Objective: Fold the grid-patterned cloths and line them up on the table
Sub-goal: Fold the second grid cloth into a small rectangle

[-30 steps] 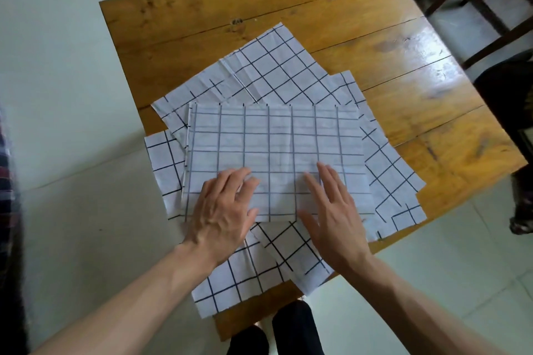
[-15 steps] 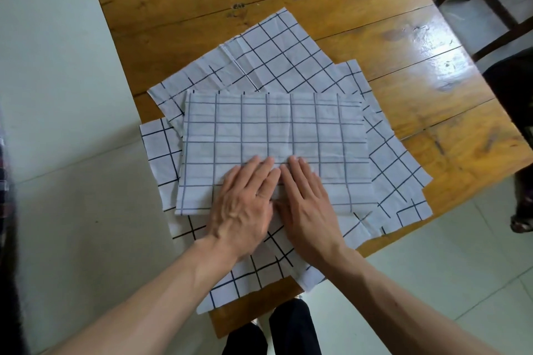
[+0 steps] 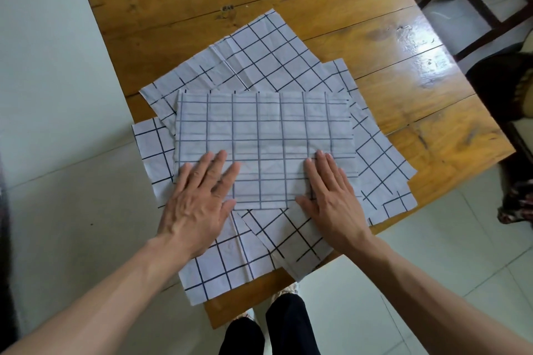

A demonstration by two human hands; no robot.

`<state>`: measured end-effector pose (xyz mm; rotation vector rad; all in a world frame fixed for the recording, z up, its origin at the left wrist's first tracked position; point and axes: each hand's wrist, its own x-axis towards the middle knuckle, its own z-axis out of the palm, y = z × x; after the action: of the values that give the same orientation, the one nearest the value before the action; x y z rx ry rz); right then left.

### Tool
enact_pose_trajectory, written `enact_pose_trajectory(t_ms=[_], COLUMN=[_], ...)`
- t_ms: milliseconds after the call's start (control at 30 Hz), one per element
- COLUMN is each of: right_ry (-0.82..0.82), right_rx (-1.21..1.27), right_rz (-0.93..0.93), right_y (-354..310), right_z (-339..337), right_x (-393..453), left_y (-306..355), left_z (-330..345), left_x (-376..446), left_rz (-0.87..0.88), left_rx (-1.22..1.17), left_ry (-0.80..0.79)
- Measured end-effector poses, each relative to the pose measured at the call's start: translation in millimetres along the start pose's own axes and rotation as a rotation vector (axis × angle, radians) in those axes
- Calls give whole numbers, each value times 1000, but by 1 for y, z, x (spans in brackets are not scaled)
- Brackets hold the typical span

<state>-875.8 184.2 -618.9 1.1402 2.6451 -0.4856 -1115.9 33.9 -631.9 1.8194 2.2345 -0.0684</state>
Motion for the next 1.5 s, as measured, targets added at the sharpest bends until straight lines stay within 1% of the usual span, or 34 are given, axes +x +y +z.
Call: enact_pose_trajectory(t_ms=[100,167,300,500,633,733,833,900,967,1067,1133,1300,1400,1500], right_ry=[7,19,28,55,33,44,70,109,122,75,40,29,29,30], right_rx=[4,2,51,60,63,98,78,83,93,118,130,147,167,156], right_rz=[-43,-44,18,68,104,143,144,136,89,1,-20,34,64,69], right_y=[10,17,29,40,39,33,21,8,-8,-31,-42,-48,-48,-49], right_z=[-4,-6,-9,-12,-19,-27,-32,-32,-32,-31,-29,-22,-23,-24], right_x=[-3,-7,-18,-29,-32,-31,-27,-23,-18,-11,-6,-2,0,2], left_y=[-1,1,0,-10,-21,-28,-30,-30,-29,-28,-28,-27,-22,-17], left_z=[-4,-6,-8,-11,-15,-19,-23,-25,-27,-32,-36,-47,-51,-50], left_x=[-2,-4,-11,-21,-28,-31,-33,-34,-35,-34,-31,-15,-9,-8], left_rz=[30,42,22,-16,-52,-80,-80,-66,-27,67,108,114,164,200], left_rx=[52,46,33,43,77,81,63,40,34,32,21,19,53,74], left_ry=[12,36,27,17,2,-3,12,30,37,24,-14,-108,-131,-113])
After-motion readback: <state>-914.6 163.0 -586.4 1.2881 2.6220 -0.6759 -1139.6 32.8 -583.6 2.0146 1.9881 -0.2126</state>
